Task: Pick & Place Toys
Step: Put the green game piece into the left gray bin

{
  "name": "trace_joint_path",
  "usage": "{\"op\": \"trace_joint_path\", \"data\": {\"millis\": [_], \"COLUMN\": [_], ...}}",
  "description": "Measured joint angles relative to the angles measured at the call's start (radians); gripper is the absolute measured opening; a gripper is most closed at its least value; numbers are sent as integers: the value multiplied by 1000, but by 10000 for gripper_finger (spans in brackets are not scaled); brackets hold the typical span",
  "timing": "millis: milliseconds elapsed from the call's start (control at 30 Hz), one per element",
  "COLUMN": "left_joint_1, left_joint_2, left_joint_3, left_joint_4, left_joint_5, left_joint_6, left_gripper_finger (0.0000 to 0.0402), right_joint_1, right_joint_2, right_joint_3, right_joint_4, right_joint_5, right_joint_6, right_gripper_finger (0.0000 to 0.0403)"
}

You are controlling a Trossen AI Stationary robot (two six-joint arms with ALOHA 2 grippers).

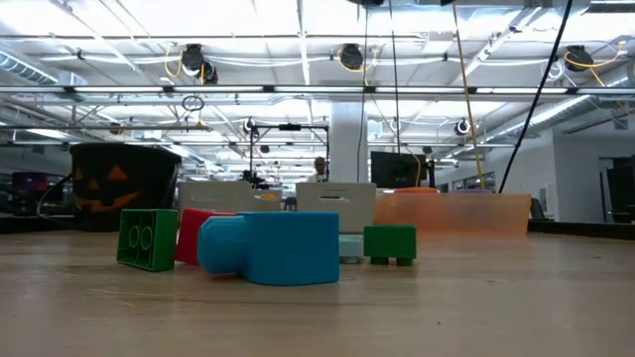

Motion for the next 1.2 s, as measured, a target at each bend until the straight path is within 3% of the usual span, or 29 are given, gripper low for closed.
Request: {"op": "trace_joint_path", "data": {"millis": [133, 300, 600, 1200], "left_joint_1": [0, 0, -24, -27], "left_joint_2": [57, 77, 45, 67], "left_joint_3": [88, 113, 113, 112], "left_joint_4": [-10, -13, -85, 6], "left_joint_5": [56, 106, 122, 111], "left_joint_6": [67, 73, 1, 55], "left_gripper_finger": [223, 223, 223, 223], "right_joint_1": [-5, -6, -18, -28], "right_joint_2": [-2, 0, 1, 24], "right_joint_3": [0, 0, 0, 0], "right_joint_4": [28, 57, 56, 56], "right_joint_5": [-35, -72, -103, -131], "right_joint_6": [-3, 12, 24, 53], "right_gripper_finger": [93, 93, 93, 93]}}
